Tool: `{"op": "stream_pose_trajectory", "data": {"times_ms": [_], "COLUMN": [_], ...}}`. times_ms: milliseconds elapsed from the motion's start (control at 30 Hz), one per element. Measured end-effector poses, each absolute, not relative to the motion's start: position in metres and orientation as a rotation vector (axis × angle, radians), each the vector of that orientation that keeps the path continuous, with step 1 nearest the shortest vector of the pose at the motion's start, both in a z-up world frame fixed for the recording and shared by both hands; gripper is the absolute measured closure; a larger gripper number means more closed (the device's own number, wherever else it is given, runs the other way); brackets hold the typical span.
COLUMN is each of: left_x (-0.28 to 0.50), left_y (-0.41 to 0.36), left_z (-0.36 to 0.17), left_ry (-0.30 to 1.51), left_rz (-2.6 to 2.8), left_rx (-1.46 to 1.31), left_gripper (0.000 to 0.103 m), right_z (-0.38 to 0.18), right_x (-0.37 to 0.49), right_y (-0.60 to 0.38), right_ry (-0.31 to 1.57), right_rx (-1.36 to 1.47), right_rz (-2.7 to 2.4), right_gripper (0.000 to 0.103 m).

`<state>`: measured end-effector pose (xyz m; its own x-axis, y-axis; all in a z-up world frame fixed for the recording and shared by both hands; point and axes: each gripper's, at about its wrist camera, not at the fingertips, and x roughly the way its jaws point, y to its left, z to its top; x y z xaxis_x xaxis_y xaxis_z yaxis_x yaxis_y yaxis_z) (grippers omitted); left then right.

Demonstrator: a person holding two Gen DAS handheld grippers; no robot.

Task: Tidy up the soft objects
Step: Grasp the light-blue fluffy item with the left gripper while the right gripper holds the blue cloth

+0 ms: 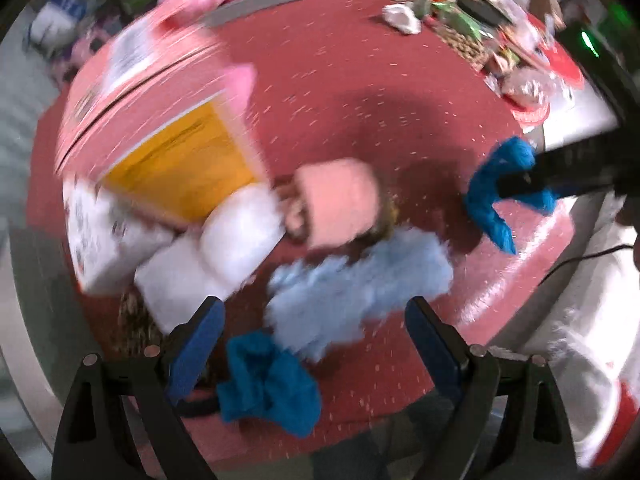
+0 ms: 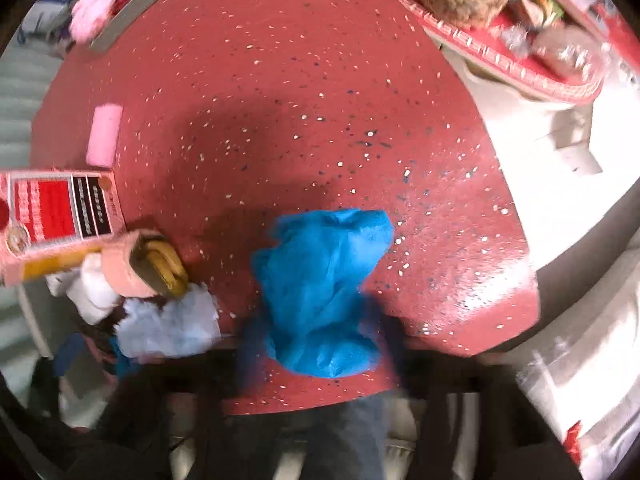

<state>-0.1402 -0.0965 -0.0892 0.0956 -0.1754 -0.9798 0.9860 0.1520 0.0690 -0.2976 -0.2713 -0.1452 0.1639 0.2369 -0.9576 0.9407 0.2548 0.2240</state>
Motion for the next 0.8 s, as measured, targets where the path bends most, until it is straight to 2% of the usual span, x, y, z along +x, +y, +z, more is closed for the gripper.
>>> {"op": "stream_pose_trajectory", "data": {"times_ms": [33, 500, 700, 733, 800], "left_x": [-0.148, -0.171, -0.167, -0.168, -0.169], "left_y": [-0.100, -0.126, -0.120, -0.120, -0.119], "left_z": [-0.095, -0.149, -0.156, -0.156, -0.157], "left_ry": [1.055, 1.069, 1.110, 1.109, 1.110], "left_rz": [-1.131, -1.087, -1.104, -1.115, -1.134], "left_rx": [1.041, 1.137, 1.161, 1.173, 1.206], "left_gripper": [0.010, 0.009, 0.009, 0.009, 0.009], "right_z": [-0.145, -0.181, -0.174, -0.175, -0.169], "right_x": [-0.299, -0.294, -0.278, -0.277, -0.272], "right_y": [-0.272, -0.283, -0.273, -0.274, -0.271], "right_ry": [1.309, 1.323, 1.338, 1.339, 1.352], "right_rx": [1.226, 1.210, 1.179, 1.171, 1.150], "right_rz": [-0.743, -0.739, -0.736, -0.738, -0.754], "right_gripper": [0.012, 0.012, 0.012, 0.013, 0.021]}}
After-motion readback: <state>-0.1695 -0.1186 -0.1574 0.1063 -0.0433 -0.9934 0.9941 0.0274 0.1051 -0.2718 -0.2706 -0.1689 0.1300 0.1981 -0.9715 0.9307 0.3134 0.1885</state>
